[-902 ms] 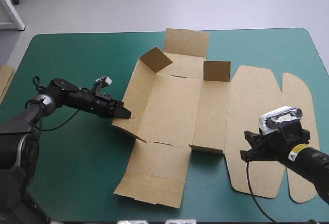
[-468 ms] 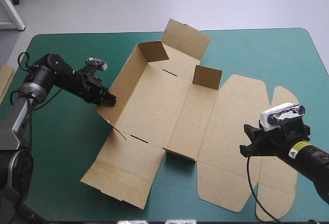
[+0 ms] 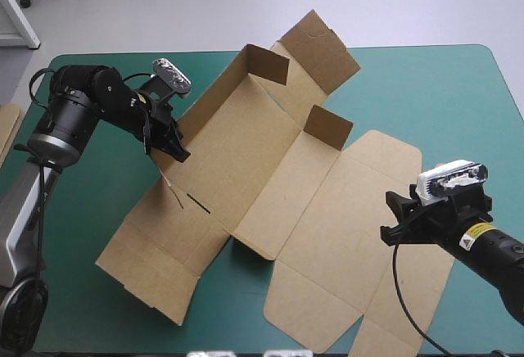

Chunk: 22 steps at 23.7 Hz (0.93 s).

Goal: Fold the box

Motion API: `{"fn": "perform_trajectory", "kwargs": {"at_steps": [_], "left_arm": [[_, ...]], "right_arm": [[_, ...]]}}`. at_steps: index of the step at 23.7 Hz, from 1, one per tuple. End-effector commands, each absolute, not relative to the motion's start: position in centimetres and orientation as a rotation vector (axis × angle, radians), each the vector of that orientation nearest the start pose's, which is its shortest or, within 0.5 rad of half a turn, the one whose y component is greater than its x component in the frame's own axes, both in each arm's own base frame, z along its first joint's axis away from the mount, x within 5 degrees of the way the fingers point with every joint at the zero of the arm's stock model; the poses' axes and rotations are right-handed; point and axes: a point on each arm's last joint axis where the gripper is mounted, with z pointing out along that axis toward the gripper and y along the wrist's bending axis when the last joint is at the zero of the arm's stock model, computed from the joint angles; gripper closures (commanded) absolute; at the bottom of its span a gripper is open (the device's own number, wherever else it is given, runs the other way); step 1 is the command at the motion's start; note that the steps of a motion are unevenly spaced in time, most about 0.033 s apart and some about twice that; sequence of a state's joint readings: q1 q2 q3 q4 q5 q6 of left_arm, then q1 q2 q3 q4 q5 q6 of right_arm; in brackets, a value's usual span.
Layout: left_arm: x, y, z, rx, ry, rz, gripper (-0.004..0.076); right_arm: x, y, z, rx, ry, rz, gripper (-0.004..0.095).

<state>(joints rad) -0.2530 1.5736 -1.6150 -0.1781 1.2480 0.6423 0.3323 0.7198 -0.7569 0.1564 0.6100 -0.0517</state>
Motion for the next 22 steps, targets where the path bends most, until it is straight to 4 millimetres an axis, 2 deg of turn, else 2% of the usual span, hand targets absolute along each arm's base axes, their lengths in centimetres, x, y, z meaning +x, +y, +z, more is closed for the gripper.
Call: {"fn": "perform_trajectory", "kwargs": {"at_steps": [1,7,11,14,18,22], "left_arm": [[29.1,-10.0,41.4,1.21,2.282,0.014,0.071],[28.0,-10.0,44.1,1.313,2.144,0.317,0.071],[27.3,-10.5,45.6,1.395,2.032,0.423,0.071],[26.8,-11.3,46.4,1.505,1.922,0.634,0.071],[26.3,-13.1,46.8,1.566,1.804,0.73,0.0712],[25.7,-15.3,47.0,1.565,1.706,0.675,0.0734]], "right_arm": [[13.1,5.4,36.6,-0.3,1.941,0.365,0.0495],[13.1,5.6,36.7,-0.297,1.937,0.396,0.0495],[13.1,5.7,36.8,-0.282,1.925,0.418,0.0495],[13.1,5.8,37.0,-0.267,1.91,0.442,0.0495],[13.1,5.7,37.0,-0.271,1.907,0.437,0.0495],[13.2,5.7,37.1,-0.278,1.892,0.428,0.0495]]}}
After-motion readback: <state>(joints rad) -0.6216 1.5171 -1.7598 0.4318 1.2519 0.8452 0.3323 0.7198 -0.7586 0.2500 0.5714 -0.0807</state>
